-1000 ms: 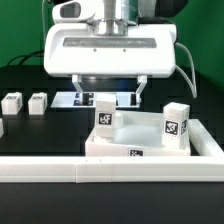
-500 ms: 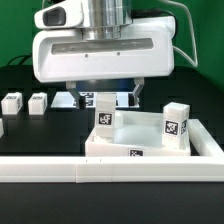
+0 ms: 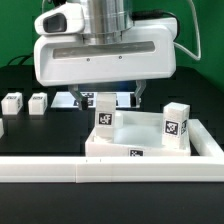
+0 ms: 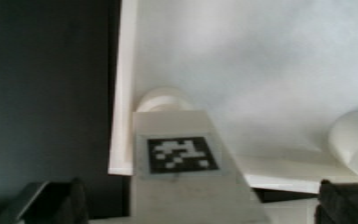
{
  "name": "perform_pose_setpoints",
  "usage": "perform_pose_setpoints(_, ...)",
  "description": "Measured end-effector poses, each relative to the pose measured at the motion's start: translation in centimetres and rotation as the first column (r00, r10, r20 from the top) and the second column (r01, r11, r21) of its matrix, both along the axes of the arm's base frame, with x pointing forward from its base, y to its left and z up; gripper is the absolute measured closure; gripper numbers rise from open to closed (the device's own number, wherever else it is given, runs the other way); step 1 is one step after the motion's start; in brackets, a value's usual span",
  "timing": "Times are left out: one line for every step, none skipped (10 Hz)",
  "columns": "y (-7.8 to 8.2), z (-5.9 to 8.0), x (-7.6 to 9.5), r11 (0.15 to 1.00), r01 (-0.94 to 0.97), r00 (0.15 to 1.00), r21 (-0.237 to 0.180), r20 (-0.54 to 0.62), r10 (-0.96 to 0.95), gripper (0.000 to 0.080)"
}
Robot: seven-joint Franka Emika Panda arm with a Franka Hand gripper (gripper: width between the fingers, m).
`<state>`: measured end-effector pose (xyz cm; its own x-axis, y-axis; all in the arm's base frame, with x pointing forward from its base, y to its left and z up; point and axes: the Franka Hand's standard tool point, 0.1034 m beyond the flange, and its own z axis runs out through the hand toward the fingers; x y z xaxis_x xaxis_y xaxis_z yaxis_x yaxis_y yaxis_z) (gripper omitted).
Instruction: Assemble square table
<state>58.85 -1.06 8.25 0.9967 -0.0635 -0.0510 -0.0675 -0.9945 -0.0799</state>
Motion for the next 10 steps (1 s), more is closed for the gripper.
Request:
perform_pose_setpoints(-0.03, 0.14, 0.12, 1.000, -0.001, 1.000, -0.002, 0.003, 0.001, 0.0150)
perform_pose_setpoints(0.05, 0.32, 0.32, 1.000, -0.003, 1.000, -0.002, 0.007, 0.003, 0.0150)
perform_pose_setpoints(0.05, 0.32, 0.34, 1.000, -0.005, 1.000, -0.002, 0.009, 0.005, 0.0150)
perform_pose_setpoints(0.02, 0.30, 0.38, 1.000, -0.005, 1.000, -0.003, 0.012, 0.005, 0.0164)
perform_pose_setpoints(0.02, 0.27, 0.37, 1.000, -0.005, 1.000, -0.003, 0.011, 0.005, 0.0164)
perform_pose_setpoints(0.02, 0.26, 0.36, 1.000, -0.005, 1.000, -0.003, 0.011, 0.005, 0.0334)
perform_pose_setpoints(0.00, 0.26, 0.36, 1.000, -0.004, 1.000, -0.003, 0.011, 0.004, 0.0501)
perform_pose_setpoints(0.00, 0.25, 0.36, 1.000, -0.004, 1.000, -0.003, 0.011, 0.004, 0.0506)
perform_pose_setpoints(-0.01, 0.24, 0.35, 1.000, -0.004, 1.000, -0.003, 0.011, 0.004, 0.0506)
perform_pose_setpoints(-0.01, 0.23, 0.35, 1.000, -0.004, 1.000, -0.003, 0.011, 0.004, 0.0506)
